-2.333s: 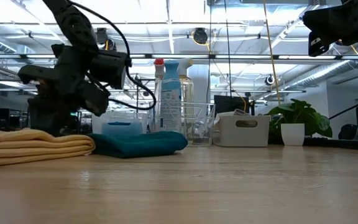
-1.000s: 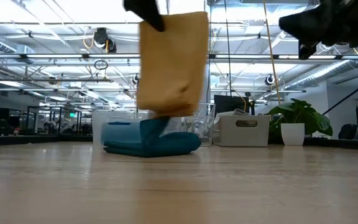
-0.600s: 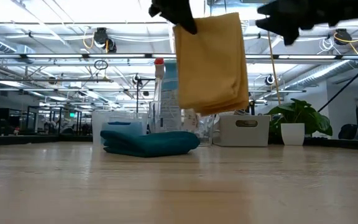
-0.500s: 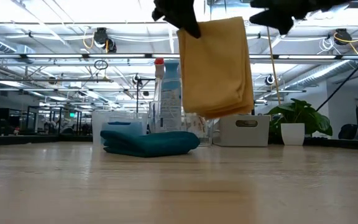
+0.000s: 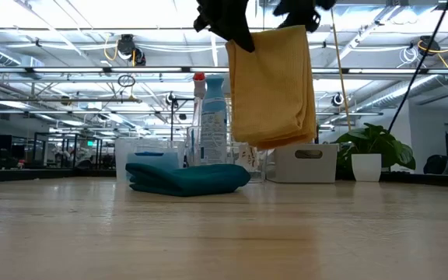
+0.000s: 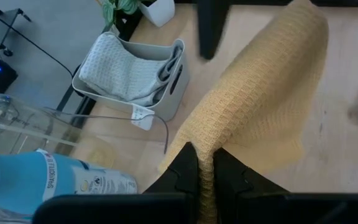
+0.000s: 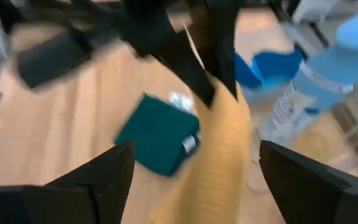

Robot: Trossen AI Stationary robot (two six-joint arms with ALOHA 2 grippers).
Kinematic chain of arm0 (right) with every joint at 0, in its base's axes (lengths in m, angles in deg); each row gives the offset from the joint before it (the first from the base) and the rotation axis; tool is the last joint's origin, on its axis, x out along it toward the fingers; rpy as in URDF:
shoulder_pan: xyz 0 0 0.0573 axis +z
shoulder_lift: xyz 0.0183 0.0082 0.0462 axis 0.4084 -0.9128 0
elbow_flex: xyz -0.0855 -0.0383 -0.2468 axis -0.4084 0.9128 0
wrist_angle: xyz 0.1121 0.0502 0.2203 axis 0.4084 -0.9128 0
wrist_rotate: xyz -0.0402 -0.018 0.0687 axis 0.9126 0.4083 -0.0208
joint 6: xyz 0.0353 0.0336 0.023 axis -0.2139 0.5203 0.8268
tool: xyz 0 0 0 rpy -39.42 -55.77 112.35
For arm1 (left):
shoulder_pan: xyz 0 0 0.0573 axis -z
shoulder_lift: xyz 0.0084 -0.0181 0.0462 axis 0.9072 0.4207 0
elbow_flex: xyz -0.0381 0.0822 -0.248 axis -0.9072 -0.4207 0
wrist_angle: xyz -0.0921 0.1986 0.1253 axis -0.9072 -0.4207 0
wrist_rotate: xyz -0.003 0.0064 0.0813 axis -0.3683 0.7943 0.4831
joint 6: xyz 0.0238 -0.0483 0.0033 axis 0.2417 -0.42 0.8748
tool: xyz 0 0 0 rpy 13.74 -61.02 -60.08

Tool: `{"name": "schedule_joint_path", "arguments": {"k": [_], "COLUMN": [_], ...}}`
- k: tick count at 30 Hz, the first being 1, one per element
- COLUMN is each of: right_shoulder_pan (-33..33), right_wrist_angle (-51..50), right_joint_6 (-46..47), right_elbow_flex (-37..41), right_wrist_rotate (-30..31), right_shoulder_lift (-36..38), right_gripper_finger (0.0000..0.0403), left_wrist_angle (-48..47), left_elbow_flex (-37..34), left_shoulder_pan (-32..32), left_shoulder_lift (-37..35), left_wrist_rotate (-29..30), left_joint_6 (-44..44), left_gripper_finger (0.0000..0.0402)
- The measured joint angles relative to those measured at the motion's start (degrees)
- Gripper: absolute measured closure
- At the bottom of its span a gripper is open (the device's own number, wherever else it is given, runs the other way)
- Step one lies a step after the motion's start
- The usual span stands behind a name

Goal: Pick & Place Kitchen Items
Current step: Put the yellow microfiber cloth into the gray bin

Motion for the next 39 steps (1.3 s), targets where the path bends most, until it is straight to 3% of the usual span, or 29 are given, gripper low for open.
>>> {"name": "schedule_joint_path", "arguments": {"k": [11,19,23,34,39], "right_shoulder_pan": [-3.84,-4.59,-4.57,-4.99,-6.63], "right_wrist_angle": [-2.44,-1.66,-1.66,-7.35,-10.23], "right_joint_6": [-2.73,-5.54,-10.22,-11.75,-13.69], "right_elbow_flex": [-0.65,-0.65,-0.65,-0.65,-0.65], "right_wrist_rotate": [-0.04,-9.12,-13.17,-12.87,-8.31], "right_shoulder_lift": [-4.27,-4.27,-4.27,-0.92,1.61], "right_gripper_finger": [0.0172,0.0308,0.0388,0.0400,0.0401], "left_wrist_angle": [-1.57,-0.61,1.18,-0.28,-2.49], "left_elbow_flex": [0.00,-0.02,-0.02,-0.09,-0.02], "left_shoulder_pan": [-0.05,-0.16,0.01,1.02,0.97], "left_shoulder_lift": [0.00,0.00,0.00,-3.67,-8.33], "left_wrist_rotate": [-1.52,-4.89,-7.29,-8.05,-7.97], "left_joint_6": [0.11,-0.08,-0.17,1.55,1.60], "left_gripper_finger": [0.0383,0.0383,0.0359,0.0295,0.0290]}}
